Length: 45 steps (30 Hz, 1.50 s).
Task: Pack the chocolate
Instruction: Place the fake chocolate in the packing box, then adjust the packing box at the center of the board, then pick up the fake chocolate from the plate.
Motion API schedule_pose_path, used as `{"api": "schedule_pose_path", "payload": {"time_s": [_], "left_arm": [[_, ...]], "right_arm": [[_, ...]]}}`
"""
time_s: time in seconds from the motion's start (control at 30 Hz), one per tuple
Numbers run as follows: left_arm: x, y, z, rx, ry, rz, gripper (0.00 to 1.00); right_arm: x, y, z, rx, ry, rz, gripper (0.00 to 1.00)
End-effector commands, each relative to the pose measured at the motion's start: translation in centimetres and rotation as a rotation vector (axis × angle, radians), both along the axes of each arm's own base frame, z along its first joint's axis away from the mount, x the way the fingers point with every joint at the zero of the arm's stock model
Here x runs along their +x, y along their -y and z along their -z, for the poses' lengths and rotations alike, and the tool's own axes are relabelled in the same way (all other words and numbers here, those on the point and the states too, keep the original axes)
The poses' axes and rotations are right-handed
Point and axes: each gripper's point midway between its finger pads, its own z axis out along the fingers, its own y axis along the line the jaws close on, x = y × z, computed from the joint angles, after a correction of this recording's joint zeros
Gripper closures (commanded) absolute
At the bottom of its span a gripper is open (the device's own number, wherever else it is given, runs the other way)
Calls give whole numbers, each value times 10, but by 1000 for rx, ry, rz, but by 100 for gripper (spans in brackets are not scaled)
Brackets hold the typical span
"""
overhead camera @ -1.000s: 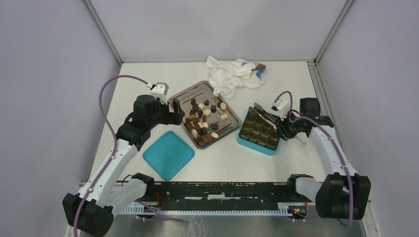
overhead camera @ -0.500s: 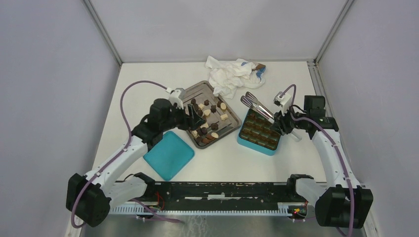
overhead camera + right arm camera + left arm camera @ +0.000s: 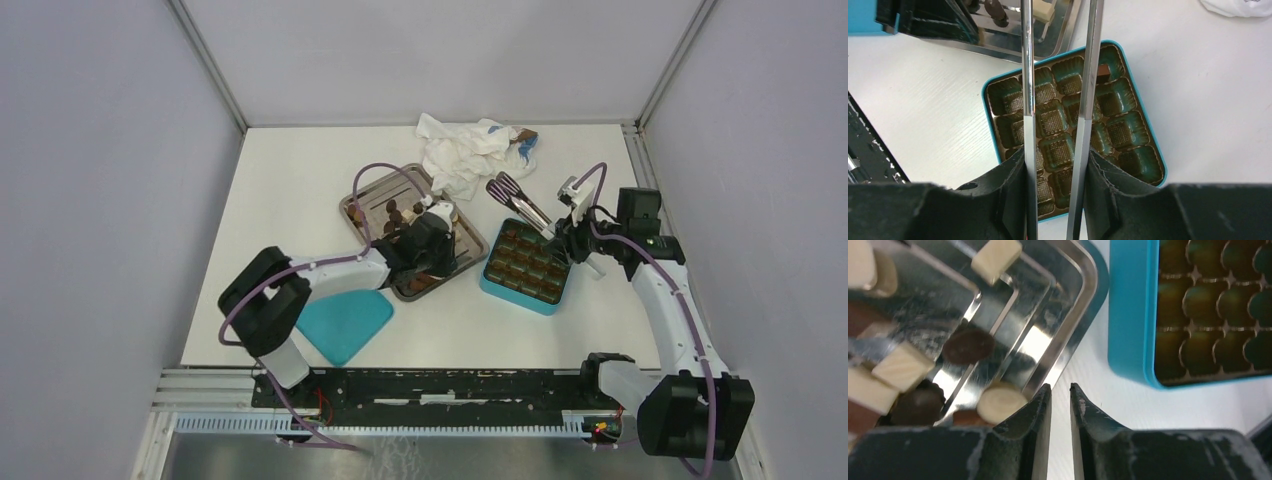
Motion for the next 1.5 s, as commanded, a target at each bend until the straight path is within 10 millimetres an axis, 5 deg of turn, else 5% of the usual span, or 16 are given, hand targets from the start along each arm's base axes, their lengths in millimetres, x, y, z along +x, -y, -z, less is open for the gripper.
{"api": "schedule_pose_path", "payload": {"time_s": [0.0, 0.3, 0.67, 0.9, 1.2, 1.47], "left_arm": [[30, 43, -25, -47, 107, -22, 74], [30, 75, 2, -9, 86, 11, 74], [-16, 127, -8, -115, 82, 157, 74], [-33, 143, -15, -169, 94, 211, 74], [-32, 80, -66, -163, 275, 118, 68], [-22, -9, -113, 17, 405, -3, 32]], "right_arm": [[12, 0, -22, 24, 104, 8, 58], [12, 5, -20, 18, 112, 31, 58], [14, 9, -18, 6, 107, 52, 58], [18, 16, -18, -17, 108, 78, 58], [18, 22, -15, -64, 85, 75, 58], [19, 13, -17, -150, 69, 13, 58]]}}
